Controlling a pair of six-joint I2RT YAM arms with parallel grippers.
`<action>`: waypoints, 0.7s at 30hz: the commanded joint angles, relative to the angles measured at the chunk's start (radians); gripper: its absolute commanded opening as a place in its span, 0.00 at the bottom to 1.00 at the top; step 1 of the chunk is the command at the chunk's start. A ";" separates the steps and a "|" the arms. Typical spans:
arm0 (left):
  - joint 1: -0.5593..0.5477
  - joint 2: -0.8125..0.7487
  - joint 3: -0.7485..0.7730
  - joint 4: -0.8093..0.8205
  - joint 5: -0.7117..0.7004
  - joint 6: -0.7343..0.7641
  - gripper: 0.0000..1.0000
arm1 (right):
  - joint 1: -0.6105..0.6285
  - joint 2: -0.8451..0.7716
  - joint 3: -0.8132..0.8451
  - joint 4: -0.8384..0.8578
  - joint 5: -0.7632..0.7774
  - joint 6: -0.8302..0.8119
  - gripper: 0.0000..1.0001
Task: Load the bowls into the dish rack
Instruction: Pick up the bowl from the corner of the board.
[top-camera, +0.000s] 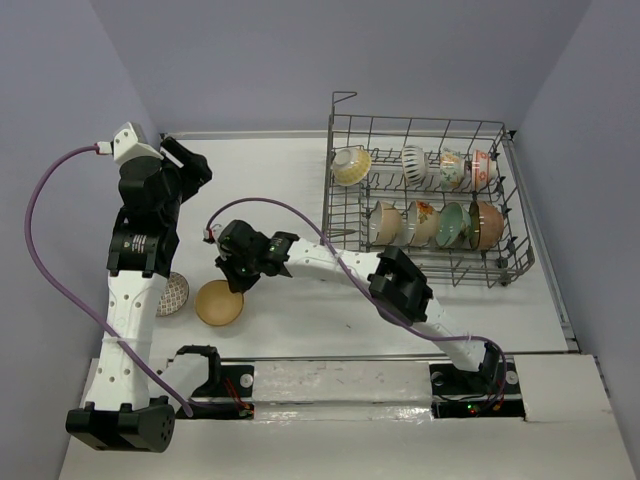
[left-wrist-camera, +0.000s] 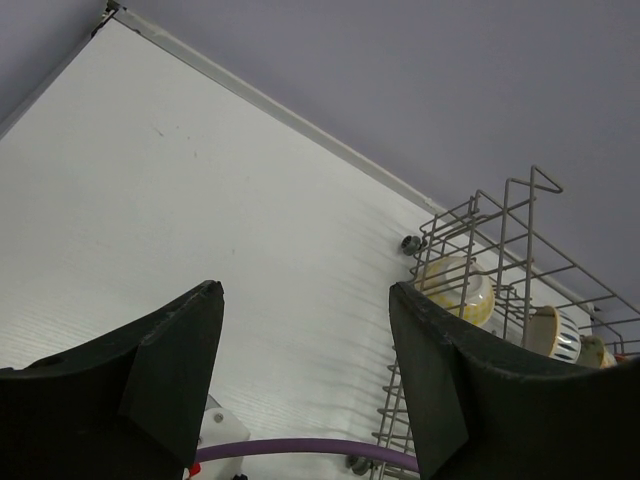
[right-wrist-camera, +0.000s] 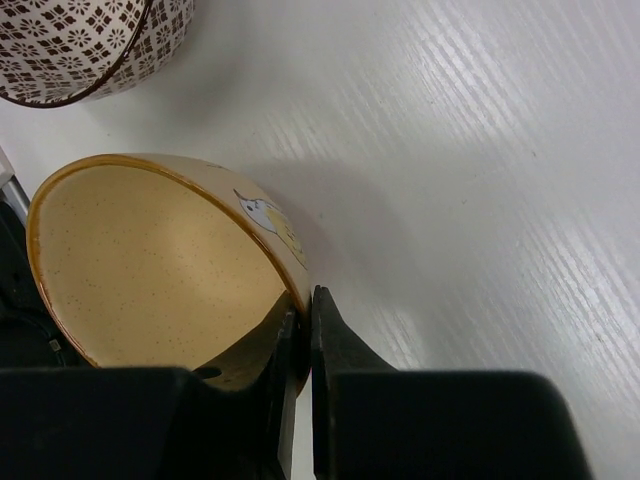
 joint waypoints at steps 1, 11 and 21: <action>0.007 -0.004 0.027 0.051 0.011 0.010 0.76 | 0.011 -0.002 0.036 0.009 0.051 0.001 0.01; 0.009 0.000 0.047 0.048 0.025 0.007 0.76 | -0.033 -0.160 -0.022 0.002 0.223 -0.031 0.01; 0.009 0.014 0.066 0.046 0.059 0.007 0.76 | -0.153 -0.380 -0.115 0.018 0.287 -0.057 0.01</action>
